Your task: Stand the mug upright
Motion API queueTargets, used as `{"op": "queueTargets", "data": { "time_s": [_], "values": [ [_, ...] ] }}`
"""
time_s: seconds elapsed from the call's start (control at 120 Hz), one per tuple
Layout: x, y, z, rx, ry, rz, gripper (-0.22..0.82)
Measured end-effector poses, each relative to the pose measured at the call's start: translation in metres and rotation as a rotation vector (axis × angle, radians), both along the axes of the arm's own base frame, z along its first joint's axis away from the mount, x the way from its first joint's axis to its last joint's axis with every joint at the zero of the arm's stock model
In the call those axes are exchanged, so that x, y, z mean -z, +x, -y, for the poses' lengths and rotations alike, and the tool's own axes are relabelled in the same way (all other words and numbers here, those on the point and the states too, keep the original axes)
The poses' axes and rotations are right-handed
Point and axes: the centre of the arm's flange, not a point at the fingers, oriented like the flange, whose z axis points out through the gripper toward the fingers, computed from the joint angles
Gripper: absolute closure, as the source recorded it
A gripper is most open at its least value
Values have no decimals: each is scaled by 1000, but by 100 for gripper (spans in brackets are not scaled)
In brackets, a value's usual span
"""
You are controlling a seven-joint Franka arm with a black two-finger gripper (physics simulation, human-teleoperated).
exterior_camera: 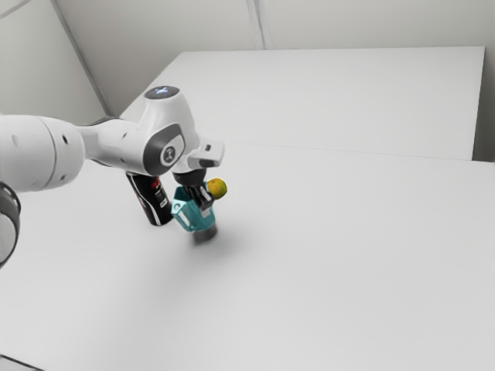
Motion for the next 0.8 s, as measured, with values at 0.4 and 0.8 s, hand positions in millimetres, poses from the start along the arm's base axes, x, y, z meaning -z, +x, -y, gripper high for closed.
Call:
{"op": "queueTargets", "data": {
  "time_s": [0.4, 0.8],
  "values": [
    [14, 2, 1, -64, -3, 9, 78],
    [17, 4, 1, -89, -11, 21, 56]
  ]
}}
